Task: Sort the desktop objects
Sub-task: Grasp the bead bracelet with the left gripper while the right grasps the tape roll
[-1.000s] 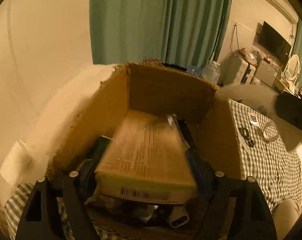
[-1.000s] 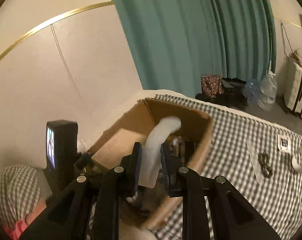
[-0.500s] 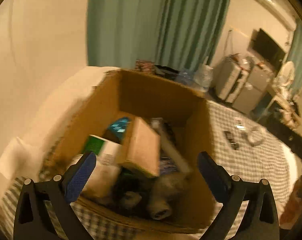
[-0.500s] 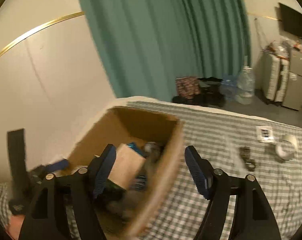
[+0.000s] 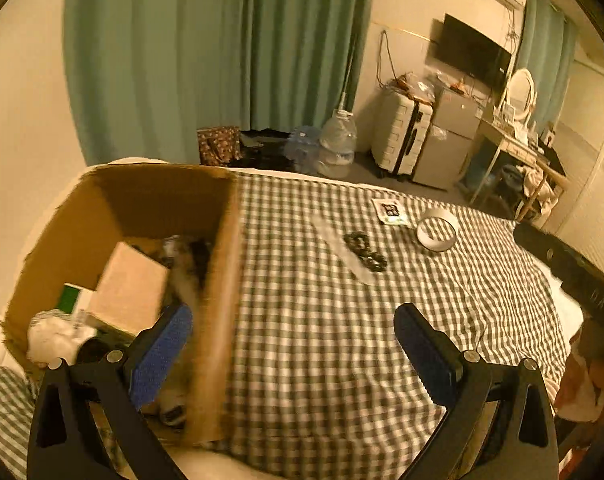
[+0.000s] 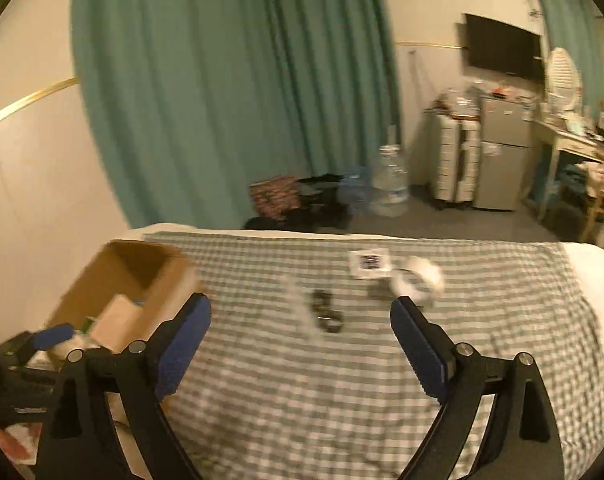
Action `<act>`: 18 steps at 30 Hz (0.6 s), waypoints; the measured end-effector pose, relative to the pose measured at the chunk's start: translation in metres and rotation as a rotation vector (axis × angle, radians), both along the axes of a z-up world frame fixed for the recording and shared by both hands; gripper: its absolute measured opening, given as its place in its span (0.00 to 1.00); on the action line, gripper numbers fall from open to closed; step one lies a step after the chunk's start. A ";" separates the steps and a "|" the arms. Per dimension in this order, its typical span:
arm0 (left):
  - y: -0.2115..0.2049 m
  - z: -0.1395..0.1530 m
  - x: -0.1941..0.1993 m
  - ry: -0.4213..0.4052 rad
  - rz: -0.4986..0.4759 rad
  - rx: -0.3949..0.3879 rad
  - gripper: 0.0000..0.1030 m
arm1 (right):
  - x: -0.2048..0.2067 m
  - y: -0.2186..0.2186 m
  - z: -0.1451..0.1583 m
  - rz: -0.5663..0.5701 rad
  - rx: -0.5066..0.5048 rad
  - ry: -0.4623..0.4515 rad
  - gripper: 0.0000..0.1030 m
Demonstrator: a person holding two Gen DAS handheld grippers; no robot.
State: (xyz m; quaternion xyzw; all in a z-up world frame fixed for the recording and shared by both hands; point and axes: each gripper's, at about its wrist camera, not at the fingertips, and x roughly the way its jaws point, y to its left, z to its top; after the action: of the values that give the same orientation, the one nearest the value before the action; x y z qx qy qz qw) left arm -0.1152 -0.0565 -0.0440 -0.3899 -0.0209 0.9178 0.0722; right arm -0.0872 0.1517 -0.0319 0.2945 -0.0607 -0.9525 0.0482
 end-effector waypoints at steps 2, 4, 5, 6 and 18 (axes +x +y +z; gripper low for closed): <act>0.018 -0.007 -0.007 -0.014 0.006 -0.010 1.00 | 0.002 0.019 -0.012 -0.038 0.013 -0.013 0.89; 0.037 -0.017 -0.015 -0.025 0.015 -0.028 1.00 | 0.001 0.035 -0.028 -0.075 0.021 -0.032 0.89; 0.046 -0.022 -0.018 -0.027 0.018 -0.037 1.00 | 0.000 0.043 -0.035 -0.085 0.014 -0.038 0.89; 0.057 -0.029 -0.025 -0.032 0.019 -0.049 1.00 | -0.001 0.051 -0.043 -0.095 0.002 -0.044 0.89; 0.114 -0.115 -0.117 -0.173 0.030 -0.052 1.00 | -0.076 0.112 -0.105 -0.105 0.020 -0.040 0.89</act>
State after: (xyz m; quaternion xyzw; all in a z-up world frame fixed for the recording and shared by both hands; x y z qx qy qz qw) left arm -0.2321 0.0576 -0.1594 -0.4692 -0.0092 0.8818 0.0461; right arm -0.1632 0.2641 -0.1367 0.3104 -0.0676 -0.9482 -0.0061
